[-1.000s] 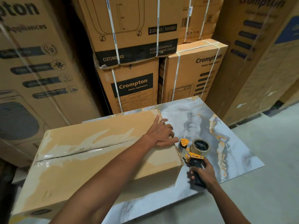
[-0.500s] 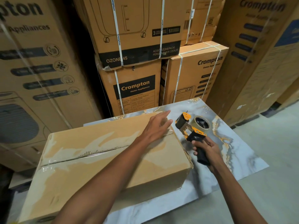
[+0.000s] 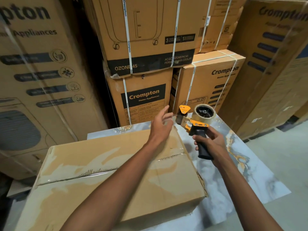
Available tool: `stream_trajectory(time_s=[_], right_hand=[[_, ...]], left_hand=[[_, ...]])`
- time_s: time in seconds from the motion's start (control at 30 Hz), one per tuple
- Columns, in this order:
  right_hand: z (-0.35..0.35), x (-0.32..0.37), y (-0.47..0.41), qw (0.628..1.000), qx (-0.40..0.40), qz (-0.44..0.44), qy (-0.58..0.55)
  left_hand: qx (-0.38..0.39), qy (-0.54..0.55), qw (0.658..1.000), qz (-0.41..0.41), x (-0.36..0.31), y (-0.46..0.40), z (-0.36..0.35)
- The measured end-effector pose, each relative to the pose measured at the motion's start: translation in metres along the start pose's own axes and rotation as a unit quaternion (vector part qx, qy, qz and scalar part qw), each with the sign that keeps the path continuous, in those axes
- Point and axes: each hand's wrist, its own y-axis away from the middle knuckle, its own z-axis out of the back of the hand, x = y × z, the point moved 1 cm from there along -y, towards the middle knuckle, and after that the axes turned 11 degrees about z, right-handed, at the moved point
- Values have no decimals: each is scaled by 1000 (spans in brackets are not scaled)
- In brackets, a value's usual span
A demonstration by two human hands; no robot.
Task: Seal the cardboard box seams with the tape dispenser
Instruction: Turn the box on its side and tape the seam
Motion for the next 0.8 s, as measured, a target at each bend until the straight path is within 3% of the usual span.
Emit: stream_trajectory(time_s=[0.17,0.3,0.6,0.8], right_hand=[[-8,5,-37,995,16,53,79],[-11,1,-61,985,22,79,149],[-8,-12,-71,948,30,138,284],[-7,-21,-55,949,33,138,282]], left_hand=[[-38,39,998,36,15,-33,6],[-72,3,997,39,20,-57,2],[44,-149,986,64,30,-91,0],[98,-241,965,43,39,-96,13]])
